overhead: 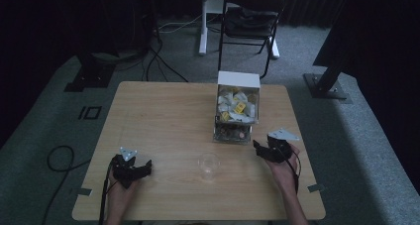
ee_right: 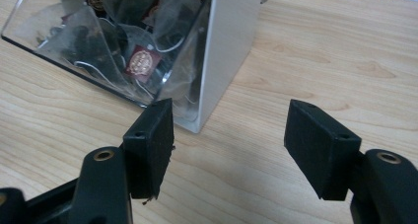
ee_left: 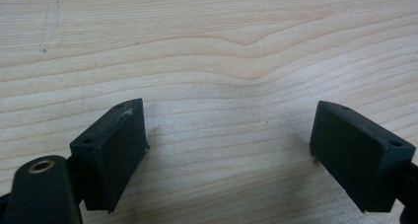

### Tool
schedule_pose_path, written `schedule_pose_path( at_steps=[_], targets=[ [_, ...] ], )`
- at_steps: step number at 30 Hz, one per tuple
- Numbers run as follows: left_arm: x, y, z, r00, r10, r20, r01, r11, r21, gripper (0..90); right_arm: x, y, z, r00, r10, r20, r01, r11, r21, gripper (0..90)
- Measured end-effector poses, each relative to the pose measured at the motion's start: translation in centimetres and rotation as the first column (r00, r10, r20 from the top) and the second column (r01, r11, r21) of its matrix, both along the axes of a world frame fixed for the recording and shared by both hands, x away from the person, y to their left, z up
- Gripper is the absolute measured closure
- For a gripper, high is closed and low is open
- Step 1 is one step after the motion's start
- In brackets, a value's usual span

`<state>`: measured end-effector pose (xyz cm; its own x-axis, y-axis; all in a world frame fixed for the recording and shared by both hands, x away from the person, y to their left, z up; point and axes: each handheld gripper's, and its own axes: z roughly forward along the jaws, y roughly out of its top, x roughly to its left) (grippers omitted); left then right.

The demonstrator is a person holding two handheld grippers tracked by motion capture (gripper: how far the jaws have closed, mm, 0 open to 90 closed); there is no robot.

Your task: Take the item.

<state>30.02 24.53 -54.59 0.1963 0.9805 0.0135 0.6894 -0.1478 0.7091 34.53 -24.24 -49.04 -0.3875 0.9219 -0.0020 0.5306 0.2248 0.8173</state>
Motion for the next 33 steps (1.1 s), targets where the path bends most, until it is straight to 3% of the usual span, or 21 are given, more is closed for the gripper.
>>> schedule_pose_path(
  at_steps=[33],
  targets=[
    [0.0,0.0,0.0,1.0000,0.000,0.000,0.000,1.0000,0.000,14.9,-0.6,2.5,1.3,0.9916,0.121,0.045,-0.121,0.993,-0.001,41.0]
  ],
)
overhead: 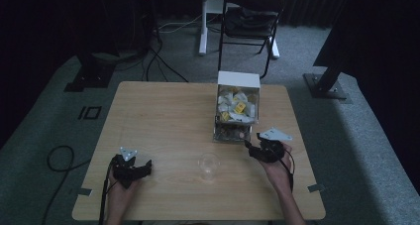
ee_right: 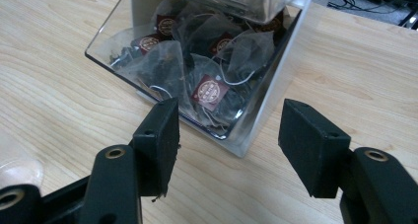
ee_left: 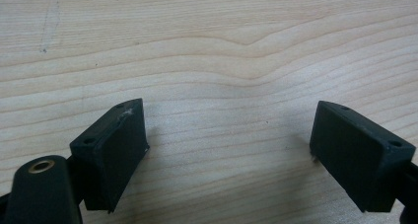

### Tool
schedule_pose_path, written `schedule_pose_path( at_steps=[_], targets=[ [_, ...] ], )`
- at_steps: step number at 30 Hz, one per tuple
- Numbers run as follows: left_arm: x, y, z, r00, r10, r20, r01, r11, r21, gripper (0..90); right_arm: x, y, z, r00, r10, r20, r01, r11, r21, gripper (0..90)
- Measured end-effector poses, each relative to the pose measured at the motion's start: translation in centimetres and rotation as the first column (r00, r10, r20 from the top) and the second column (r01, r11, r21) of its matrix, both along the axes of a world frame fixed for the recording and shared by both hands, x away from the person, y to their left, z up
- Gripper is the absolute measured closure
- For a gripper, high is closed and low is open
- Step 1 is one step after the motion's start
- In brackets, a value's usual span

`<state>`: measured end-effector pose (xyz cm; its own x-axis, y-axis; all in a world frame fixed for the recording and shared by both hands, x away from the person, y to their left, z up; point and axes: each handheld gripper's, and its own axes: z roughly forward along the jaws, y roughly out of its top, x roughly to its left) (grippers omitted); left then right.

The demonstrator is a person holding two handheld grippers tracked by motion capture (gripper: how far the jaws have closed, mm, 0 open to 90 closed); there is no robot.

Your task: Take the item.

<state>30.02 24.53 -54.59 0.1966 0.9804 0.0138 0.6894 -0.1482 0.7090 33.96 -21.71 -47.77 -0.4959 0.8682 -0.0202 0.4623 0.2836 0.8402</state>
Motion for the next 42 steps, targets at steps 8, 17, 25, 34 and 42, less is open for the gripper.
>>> schedule_pose_path(
  at_steps=[8,17,25,34,42],
  targets=[
    [0.0,0.0,0.0,1.0000,0.001,0.000,-0.001,1.0000,0.000,14.9,-0.1,0.8,0.1,0.9994,0.034,0.009,-0.034,0.999,0.002,42.0],
    [0.0,0.0,0.0,1.0000,0.000,0.000,0.000,1.0000,-0.001,14.9,-0.2,1.7,0.2,0.9976,0.069,0.012,-0.069,0.998,-0.005,43.4],
    [0.0,0.0,0.0,1.0000,0.000,0.000,0.000,1.0000,0.000,14.9,-0.2,2.6,0.2,0.9944,0.105,0.015,-0.104,0.994,-0.012,44.2],
    [0.0,0.0,0.0,1.0000,0.000,0.000,0.000,1.0000,-0.001,14.9,-0.1,3.7,0.1,0.9901,0.139,0.019,-0.139,0.990,-0.024,44.4],
    [0.0,0.0,0.0,1.0000,0.000,0.000,0.000,1.0000,-0.001,14.9,0.1,4.6,-0.2,0.9863,0.165,0.008,-0.164,0.986,-0.031,44.6]
  ],
)
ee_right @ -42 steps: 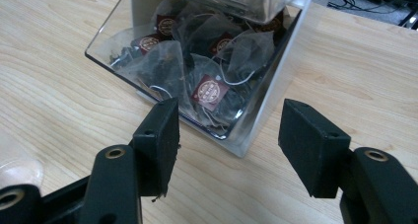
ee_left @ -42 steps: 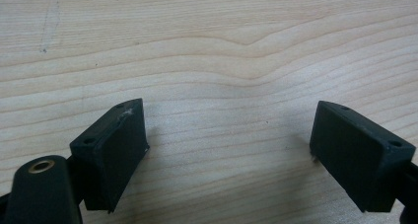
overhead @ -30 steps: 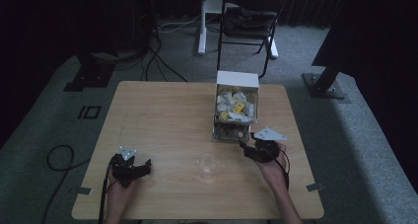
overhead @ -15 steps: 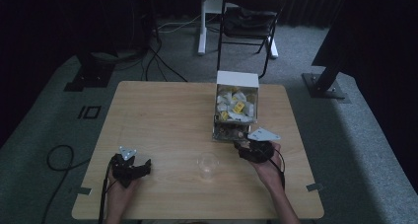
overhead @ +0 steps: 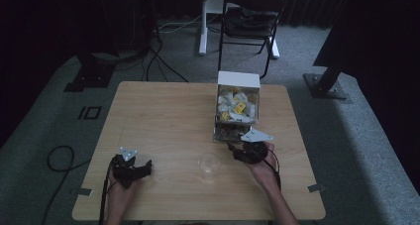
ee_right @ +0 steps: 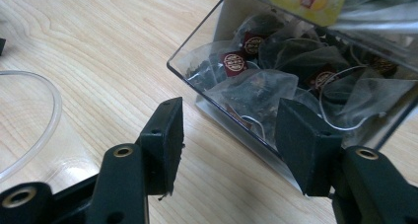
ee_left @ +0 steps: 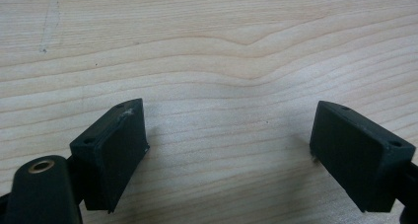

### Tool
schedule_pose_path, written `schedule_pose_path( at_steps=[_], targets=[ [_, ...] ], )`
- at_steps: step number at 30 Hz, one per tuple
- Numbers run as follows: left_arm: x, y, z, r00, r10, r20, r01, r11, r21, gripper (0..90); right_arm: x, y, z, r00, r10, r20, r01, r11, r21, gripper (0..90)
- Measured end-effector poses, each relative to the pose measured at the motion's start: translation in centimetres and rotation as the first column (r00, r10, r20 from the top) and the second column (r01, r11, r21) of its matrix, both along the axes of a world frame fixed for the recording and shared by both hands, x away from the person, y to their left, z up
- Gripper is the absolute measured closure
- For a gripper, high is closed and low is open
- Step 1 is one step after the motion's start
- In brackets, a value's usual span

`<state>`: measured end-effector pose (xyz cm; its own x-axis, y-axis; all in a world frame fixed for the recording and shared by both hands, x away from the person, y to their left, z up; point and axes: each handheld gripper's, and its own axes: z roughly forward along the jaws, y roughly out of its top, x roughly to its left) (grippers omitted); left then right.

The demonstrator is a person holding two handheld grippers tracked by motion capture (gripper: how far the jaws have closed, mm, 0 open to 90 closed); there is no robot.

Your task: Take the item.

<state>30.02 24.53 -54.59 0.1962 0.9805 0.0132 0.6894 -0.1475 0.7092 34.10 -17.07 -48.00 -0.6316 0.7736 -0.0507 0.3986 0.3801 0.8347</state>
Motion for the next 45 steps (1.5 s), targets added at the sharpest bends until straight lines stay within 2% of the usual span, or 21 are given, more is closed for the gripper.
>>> schedule_pose_path(
  at_steps=[18,25,35,45],
  targets=[
    [0.0,0.0,0.0,1.0000,0.000,0.000,0.000,1.0000,0.000,14.9,1.2,1.3,-0.8,0.9986,0.042,-0.032,-0.043,0.999,-0.016,45.9],
    [0.0,0.0,0.0,1.0000,0.000,0.000,0.000,1.0000,0.000,14.9,1.0,1.3,-0.5,0.9980,0.053,-0.035,-0.054,0.998,-0.030,46.1],
    [0.0,0.0,0.0,1.0000,0.000,0.000,0.000,1.0000,0.000,14.9,0.4,1.1,-0.3,0.9950,0.089,-0.045,-0.091,0.995,-0.044,52.4],
    [0.0,0.0,0.0,1.0000,0.000,0.000,0.000,1.0000,0.000,14.9,-0.2,0.7,-0.1,0.9901,0.125,-0.063,-0.128,0.991,-0.037,60.3]
  ],
)
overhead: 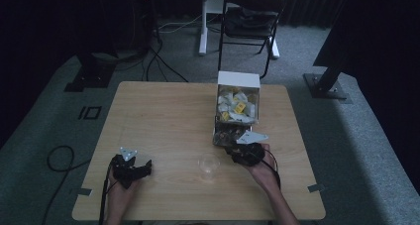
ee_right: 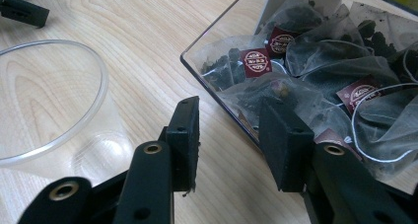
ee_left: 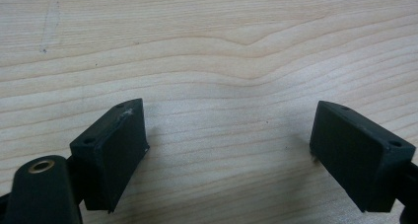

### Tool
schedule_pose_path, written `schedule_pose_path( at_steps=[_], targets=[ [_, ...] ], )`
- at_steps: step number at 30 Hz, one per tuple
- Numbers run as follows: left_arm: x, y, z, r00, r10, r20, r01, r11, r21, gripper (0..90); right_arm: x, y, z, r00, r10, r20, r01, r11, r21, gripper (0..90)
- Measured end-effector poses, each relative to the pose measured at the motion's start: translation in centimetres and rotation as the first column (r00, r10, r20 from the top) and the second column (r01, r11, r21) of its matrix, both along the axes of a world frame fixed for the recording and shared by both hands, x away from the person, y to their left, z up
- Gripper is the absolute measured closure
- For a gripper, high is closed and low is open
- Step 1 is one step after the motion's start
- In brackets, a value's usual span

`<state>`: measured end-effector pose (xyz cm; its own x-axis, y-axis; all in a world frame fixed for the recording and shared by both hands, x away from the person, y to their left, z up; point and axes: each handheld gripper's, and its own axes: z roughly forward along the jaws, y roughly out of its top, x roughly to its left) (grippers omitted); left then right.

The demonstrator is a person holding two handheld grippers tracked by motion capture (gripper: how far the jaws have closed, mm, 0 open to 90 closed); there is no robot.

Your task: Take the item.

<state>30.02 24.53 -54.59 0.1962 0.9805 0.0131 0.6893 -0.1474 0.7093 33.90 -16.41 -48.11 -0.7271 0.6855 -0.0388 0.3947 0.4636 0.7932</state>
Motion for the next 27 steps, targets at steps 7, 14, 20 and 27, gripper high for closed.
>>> schedule_pose_path(
  at_steps=[7,14,20,27],
  targets=[
    [0.0,0.0,0.0,1.0000,-0.002,-0.001,0.002,1.0000,0.002,14.9,-0.3,-0.9,0.8,0.9961,-0.065,0.060,0.063,0.997,0.040,64.3],
    [0.0,0.0,0.0,1.0000,-0.003,-0.002,0.003,1.0000,0.004,14.9,0.2,-1.5,1.2,0.9871,-0.133,0.089,0.128,0.990,0.065,72.3],
    [0.0,0.0,0.0,1.0000,-0.002,-0.002,0.002,1.0000,0.003,14.9,1.0,-1.4,0.8,0.9871,-0.147,0.063,0.142,0.987,0.073,68.5],
    [0.0,0.0,0.0,1.0000,-0.002,-0.002,0.002,1.0000,0.003,14.9,1.4,-1.3,0.2,0.9908,-0.134,0.022,0.131,0.987,0.088,83.7]
  ],
)
